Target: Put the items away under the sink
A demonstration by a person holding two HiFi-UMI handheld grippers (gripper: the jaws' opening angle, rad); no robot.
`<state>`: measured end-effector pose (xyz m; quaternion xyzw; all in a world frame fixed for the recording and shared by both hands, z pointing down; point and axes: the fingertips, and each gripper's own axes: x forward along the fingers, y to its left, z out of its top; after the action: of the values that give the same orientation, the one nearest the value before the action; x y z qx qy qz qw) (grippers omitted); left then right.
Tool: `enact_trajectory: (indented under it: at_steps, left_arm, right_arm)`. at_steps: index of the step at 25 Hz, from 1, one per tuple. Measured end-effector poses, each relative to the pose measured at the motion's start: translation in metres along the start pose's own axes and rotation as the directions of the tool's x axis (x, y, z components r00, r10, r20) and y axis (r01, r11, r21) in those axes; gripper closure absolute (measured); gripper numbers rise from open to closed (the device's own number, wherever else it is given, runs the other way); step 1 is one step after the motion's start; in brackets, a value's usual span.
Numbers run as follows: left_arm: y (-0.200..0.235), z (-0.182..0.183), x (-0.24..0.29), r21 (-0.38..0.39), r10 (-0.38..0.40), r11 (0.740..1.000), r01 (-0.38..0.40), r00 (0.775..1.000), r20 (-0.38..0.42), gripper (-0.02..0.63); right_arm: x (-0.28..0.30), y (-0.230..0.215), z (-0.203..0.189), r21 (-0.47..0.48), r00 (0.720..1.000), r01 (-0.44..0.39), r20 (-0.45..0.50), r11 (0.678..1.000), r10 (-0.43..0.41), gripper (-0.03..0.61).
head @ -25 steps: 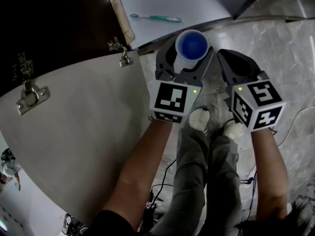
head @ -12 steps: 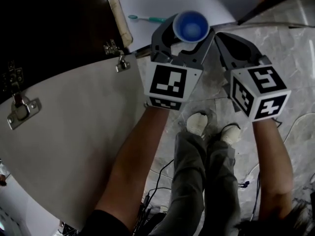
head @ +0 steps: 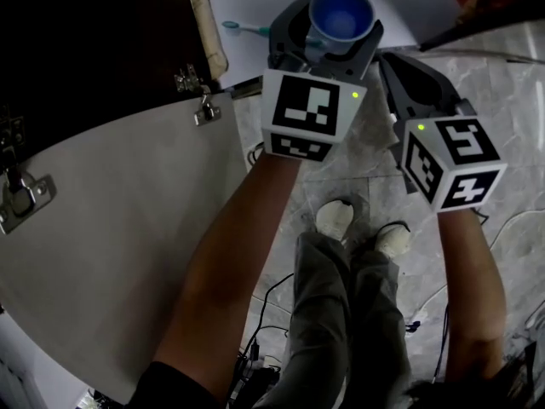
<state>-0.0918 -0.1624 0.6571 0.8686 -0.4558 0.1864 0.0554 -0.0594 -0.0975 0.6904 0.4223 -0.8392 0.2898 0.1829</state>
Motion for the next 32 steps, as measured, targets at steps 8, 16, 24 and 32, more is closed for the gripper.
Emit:
enact_trajectory:
  at_steps: [8,16,24,32]
  left_arm:
    - [0.017,-0.023,0.010,-0.024,0.028,0.999,-0.030,0.998,-0.057,0.305]
    - [0.021,-0.035,0.013,-0.059,0.001,0.998,-0.006,0.997,-0.077,0.300]
    - [0.014,-0.036,0.013,-0.075,-0.049,0.996,0.042,0.995,-0.090,0.244]
    - [0.011,-0.036,0.001,-0.103,-0.021,0.995,0.013,0.997,-0.074,0.221]
  right_arm:
    - [0.005,0.000,-0.008,-0.007,1.000,-0.008,-0.020,1.000,0.008,0.543]
    - [0.013,0.005,-0.010,0.009,1.000,-0.018,-0.018,1.000,0.018,0.543]
    - [0.016,0.007,-0.011,0.015,1.000,-0.021,-0.016,1.000,0.022,0.543]
    - [0.007,0.012,-0.012,0.022,1.000,-0.027,-0.009,0.999,0.027,0.543]
